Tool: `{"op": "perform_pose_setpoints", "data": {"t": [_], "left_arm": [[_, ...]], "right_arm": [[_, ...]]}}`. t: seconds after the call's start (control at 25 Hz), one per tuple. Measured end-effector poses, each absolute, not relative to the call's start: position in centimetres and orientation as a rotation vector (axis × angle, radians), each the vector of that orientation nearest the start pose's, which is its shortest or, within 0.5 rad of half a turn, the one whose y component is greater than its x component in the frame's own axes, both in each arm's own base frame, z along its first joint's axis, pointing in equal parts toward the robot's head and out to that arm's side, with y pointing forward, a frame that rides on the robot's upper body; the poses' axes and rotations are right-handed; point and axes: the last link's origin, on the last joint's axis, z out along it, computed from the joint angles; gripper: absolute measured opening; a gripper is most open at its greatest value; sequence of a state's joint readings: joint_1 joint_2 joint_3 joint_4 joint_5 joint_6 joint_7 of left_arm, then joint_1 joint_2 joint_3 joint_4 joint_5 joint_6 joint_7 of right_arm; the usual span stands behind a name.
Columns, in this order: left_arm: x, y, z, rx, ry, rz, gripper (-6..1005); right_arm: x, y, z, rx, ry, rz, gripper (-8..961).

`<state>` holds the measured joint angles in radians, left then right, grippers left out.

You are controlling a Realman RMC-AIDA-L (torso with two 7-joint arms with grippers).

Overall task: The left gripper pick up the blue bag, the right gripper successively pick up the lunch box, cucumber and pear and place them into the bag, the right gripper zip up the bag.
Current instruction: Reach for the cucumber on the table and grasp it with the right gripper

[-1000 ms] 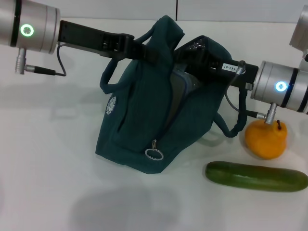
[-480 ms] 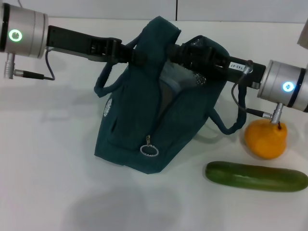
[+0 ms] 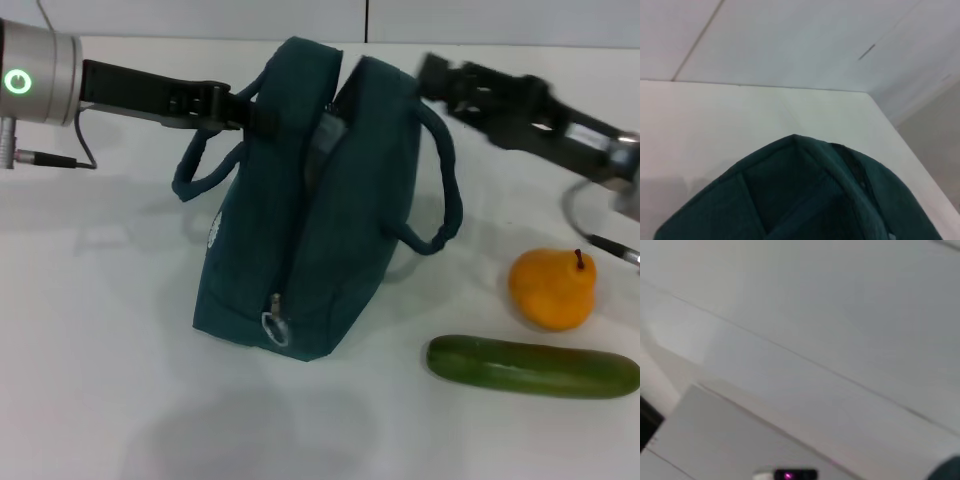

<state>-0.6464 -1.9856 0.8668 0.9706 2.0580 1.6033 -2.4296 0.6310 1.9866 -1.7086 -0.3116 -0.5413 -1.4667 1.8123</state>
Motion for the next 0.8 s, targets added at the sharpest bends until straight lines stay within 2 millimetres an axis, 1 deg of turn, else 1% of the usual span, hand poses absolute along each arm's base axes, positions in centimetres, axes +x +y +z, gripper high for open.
{"op": "perform_pose_setpoints", "data": {"t": [0.04, 0.12, 0.16, 0.2, 0.28, 0.32, 0.4, 0.52, 0.56, 0.64, 0.68, 0.72, 0.8], "left_arm": [[-20.0, 37.9, 5.7, -2.576, -1.465, -0.498, 72], [-20.5, 38.1, 5.7, -2.564, -1.471, -0.496, 72], [-20.6, 38.1, 5.6, -2.56, -1.472, -0.496, 72], [-20.7, 38.2, 5.6, -2.557, -1.472, -0.497, 72], [-20.9, 38.1, 5.6, -2.549, -1.472, -0.497, 72], [-21.0, 38.1, 5.6, -2.546, -1.472, -0.497, 72], [-21.2, 38.0, 5.6, -2.543, -1.474, -0.497, 72], [-21.4, 38.0, 5.7, -2.535, -1.472, -0.507, 73], [-21.4, 38.0, 5.7, -2.533, -1.47, -0.514, 73], [-21.6, 38.0, 5.7, -2.526, -1.469, -0.525, 73], [-21.6, 38.1, 5.7, -2.521, -1.469, -0.529, 73], [-21.6, 38.2, 5.7, -2.516, -1.468, -0.532, 73], [-21.6, 38.3, 5.7, -2.509, -1.461, -0.536, 73]], "right_arm": [[19.0, 34.7, -1.9, -2.371, 1.498, 1.63, 335], [20.4, 33.6, -0.3, -2.379, 1.358, 1.679, 334], [20.9, 33.0, 0.5, -2.385, 1.285, 1.698, 334], [21.7, 32.2, 1.3, -2.395, 1.176, 1.71, 333], [23.0, 30.9, 2.7, -2.405, 1.008, 1.709, 332], [23.9, 30.0, 3.5, -2.412, 0.904, 1.688, 333], [25.2, 28.9, 4.4, -2.41, 0.791, 1.646, 336], [26.8, 27.6, 5.3, -2.414, 0.669, 1.564, 340], [26.8, 27.6, 5.3, -2.414, 0.669, 1.564, 355], [27.5, 27.1, 5.9, -2.45, 0.613, 1.511, 385], [27.6, 27.0, 6.3, -2.52, 0.588, 1.463, 400], [27.6, 27.0, 6.4, -2.538, 0.58, 1.452, 415], [27.5, 27.4, 7.0, -2.623, 0.571, 1.396, 488]]}}
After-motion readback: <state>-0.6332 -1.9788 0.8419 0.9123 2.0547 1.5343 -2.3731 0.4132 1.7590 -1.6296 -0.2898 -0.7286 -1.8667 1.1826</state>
